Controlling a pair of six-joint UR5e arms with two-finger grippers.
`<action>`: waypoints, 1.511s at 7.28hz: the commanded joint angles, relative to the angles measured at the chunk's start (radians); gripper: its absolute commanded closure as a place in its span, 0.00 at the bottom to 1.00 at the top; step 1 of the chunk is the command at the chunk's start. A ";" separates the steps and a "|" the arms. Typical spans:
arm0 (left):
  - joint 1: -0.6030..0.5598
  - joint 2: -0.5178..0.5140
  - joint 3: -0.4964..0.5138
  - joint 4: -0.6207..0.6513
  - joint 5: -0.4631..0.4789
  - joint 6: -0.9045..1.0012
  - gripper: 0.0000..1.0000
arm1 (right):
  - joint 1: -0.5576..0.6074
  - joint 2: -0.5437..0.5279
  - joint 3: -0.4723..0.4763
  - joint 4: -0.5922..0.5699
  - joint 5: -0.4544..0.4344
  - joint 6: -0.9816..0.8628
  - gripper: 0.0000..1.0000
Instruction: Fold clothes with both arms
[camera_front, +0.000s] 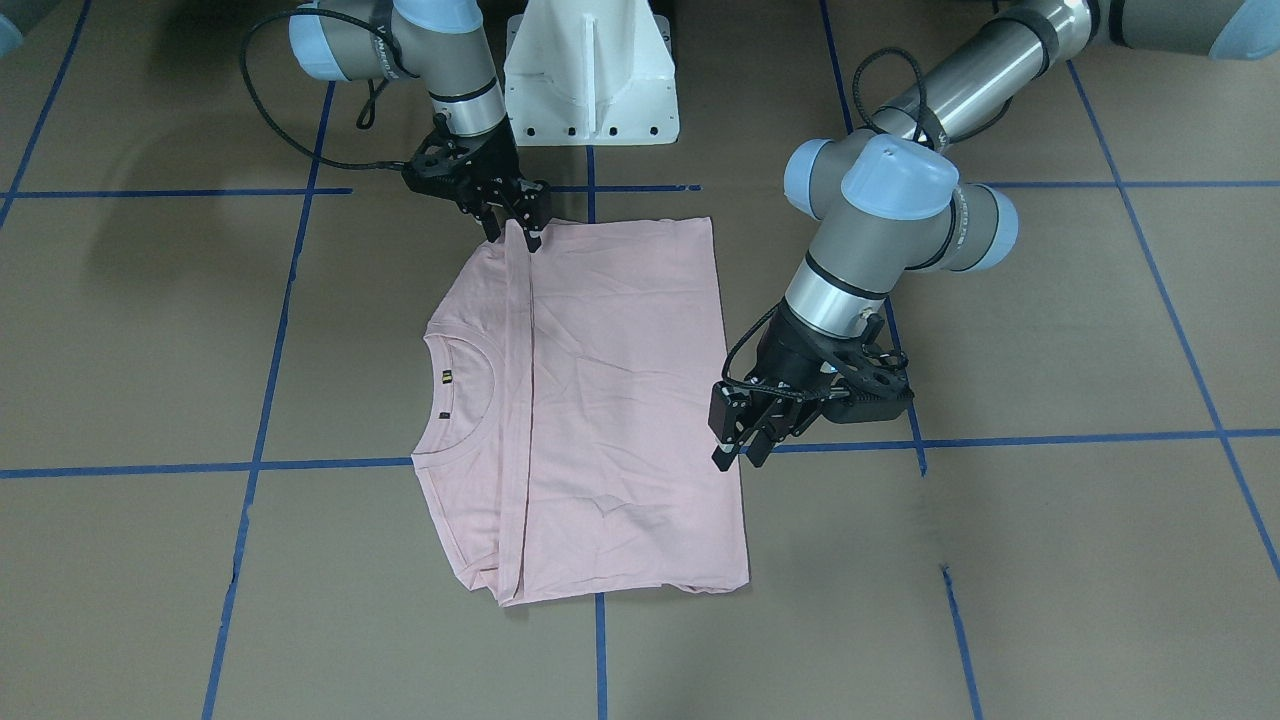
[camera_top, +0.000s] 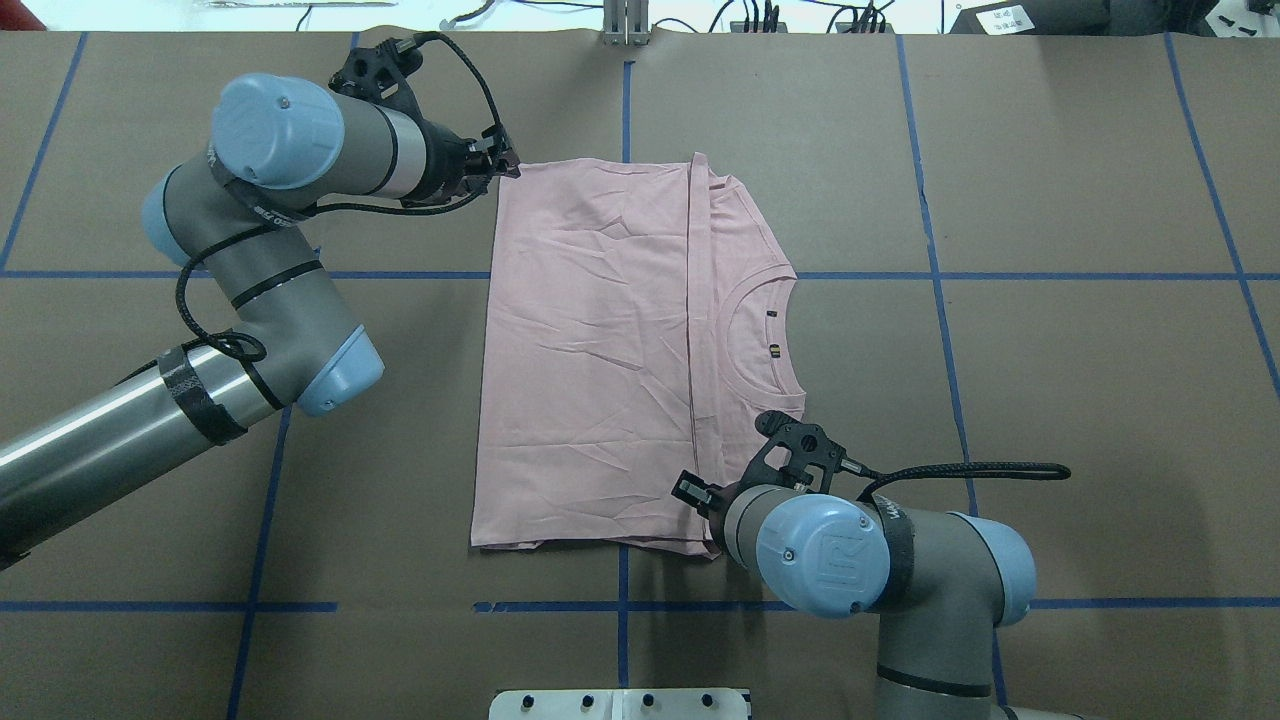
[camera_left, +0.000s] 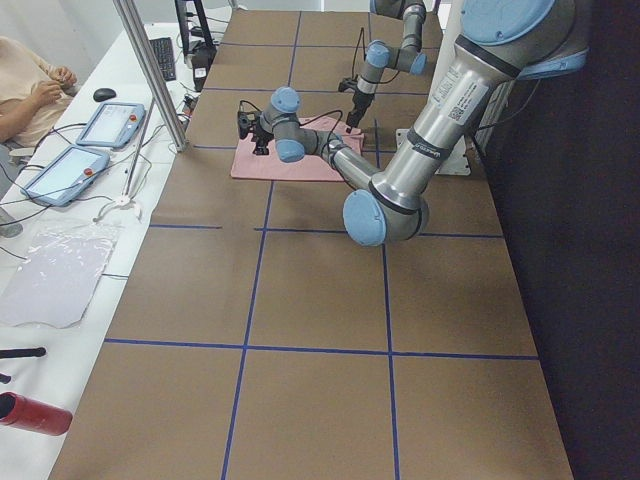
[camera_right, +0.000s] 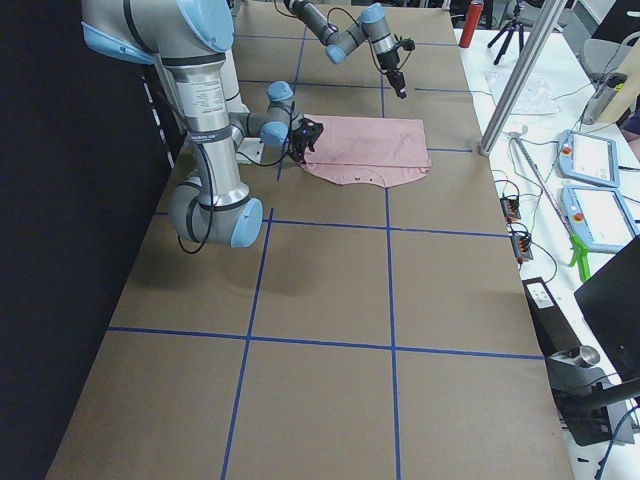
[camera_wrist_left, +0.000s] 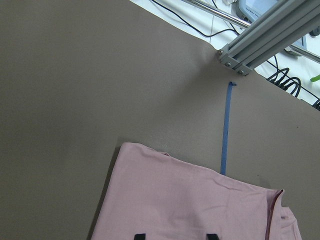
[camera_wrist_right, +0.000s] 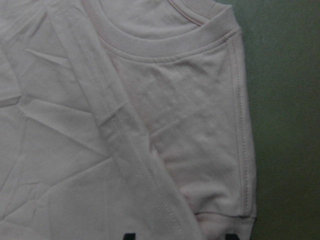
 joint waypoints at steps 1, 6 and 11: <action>0.005 0.002 0.001 0.001 0.000 -0.001 0.49 | -0.013 0.002 0.005 -0.035 0.002 0.030 0.32; 0.006 0.007 0.001 0.001 0.000 -0.001 0.49 | -0.026 -0.003 -0.004 -0.035 0.003 0.030 0.31; 0.006 0.007 0.001 0.001 0.002 -0.001 0.47 | -0.025 0.000 -0.008 -0.035 0.003 0.025 1.00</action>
